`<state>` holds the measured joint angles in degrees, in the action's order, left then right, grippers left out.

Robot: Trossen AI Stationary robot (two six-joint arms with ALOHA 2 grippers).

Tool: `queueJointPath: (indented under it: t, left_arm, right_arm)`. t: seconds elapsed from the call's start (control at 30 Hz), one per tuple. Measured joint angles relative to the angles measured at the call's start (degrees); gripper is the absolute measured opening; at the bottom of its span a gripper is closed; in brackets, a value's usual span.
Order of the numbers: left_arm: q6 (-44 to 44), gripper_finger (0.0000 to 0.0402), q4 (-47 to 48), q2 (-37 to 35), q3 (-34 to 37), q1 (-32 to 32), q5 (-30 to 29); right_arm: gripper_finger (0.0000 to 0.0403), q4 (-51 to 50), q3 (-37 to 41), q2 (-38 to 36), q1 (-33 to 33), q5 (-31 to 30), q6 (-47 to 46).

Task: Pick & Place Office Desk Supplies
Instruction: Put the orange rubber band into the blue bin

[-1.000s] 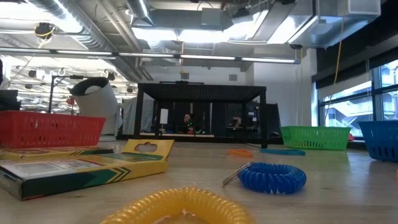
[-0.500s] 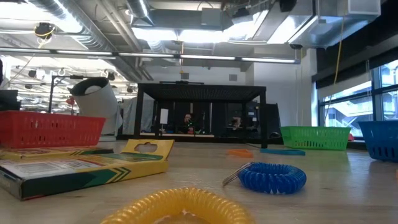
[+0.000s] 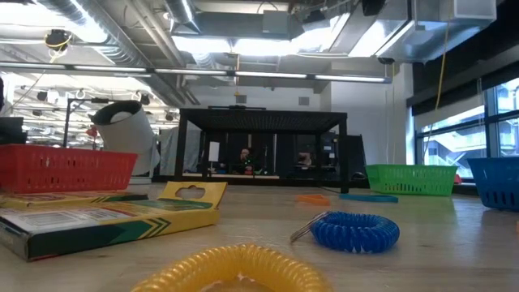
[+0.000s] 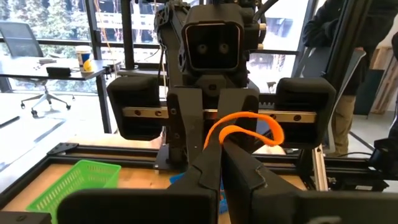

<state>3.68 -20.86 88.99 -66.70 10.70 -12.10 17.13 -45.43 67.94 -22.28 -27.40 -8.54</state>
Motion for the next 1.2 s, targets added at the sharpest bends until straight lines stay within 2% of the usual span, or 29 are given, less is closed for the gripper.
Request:
queueJointPath:
  t: [0.53,0.63,0.77,1.2]
  left_arm:
    - [-1.51,0.0003,0.09,0.00,0.00,0.00,0.00]
    - [-1.51,0.0003,0.09,0.02,0.00,0.00,0.00]
    - [-1.51,0.0003,0.09,0.02,0.00,0.01,0.01]
    - [-1.46,0.0003,0.08,0.02,0.00,0.00,1.51]
  right_arm:
    - [0.0001,-0.05,0.00,0.00,0.02,0.08,-1.41]
    - [0.0011,-0.16,0.00,0.00,0.00,0.26,-2.87]
    - [0.0056,-0.18,0.00,0.00,0.24,0.63,-5.40]
    - [0.0244,0.03,0.00,0.00,1.01,1.49,-9.23]
